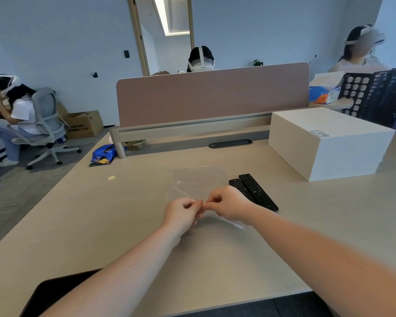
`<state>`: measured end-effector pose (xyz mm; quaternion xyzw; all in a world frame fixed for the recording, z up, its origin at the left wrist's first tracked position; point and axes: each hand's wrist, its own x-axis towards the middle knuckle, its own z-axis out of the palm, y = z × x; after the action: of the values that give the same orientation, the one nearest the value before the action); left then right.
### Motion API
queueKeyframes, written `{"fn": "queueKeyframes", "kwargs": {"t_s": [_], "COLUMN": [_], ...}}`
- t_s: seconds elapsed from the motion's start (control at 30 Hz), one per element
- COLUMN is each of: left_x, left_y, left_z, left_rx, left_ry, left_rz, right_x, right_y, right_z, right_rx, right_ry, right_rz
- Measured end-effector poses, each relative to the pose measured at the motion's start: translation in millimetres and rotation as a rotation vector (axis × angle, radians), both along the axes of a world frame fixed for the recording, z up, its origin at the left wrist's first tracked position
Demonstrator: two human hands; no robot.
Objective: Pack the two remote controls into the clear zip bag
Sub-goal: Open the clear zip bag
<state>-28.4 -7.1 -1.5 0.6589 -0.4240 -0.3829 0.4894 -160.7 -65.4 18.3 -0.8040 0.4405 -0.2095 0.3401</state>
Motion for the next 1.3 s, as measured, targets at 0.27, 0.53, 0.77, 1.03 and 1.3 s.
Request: {"fn": "queueKeyframes", "kwargs": {"t_s": [0.27,0.53,0.77,1.03,1.3], "left_x": [-2.7,1.3,4.8,5.1,7.8], "left_y": [-1.2,-2.5,-2.4,-4.3,-6.4], "left_z": [-1.3,-0.2,1.2,-1.2,-2.1], "left_rx": [0.02,-0.003,-0.048,-0.081,-0.086], "left_ry": [-0.071,-0.13,-0.156,-0.195,-0.184], "left_rz": [-0.024,-0.111,-0.087,-0.034,-0.041], "right_x": [4.7,3.5,5.0,4.8,10.9], "right_y": [-0.5,-1.7,-1.8,-3.1,5.8], "right_z": [4.1,14.0,12.6,13.4,17.8], "right_rx": [-0.052,-0.053,-0.017,0.199,0.069], "right_ry": [0.128,0.191,0.101,-0.113,-0.021], "right_rz": [0.002,0.031,-0.034,-0.167,-0.042]}}
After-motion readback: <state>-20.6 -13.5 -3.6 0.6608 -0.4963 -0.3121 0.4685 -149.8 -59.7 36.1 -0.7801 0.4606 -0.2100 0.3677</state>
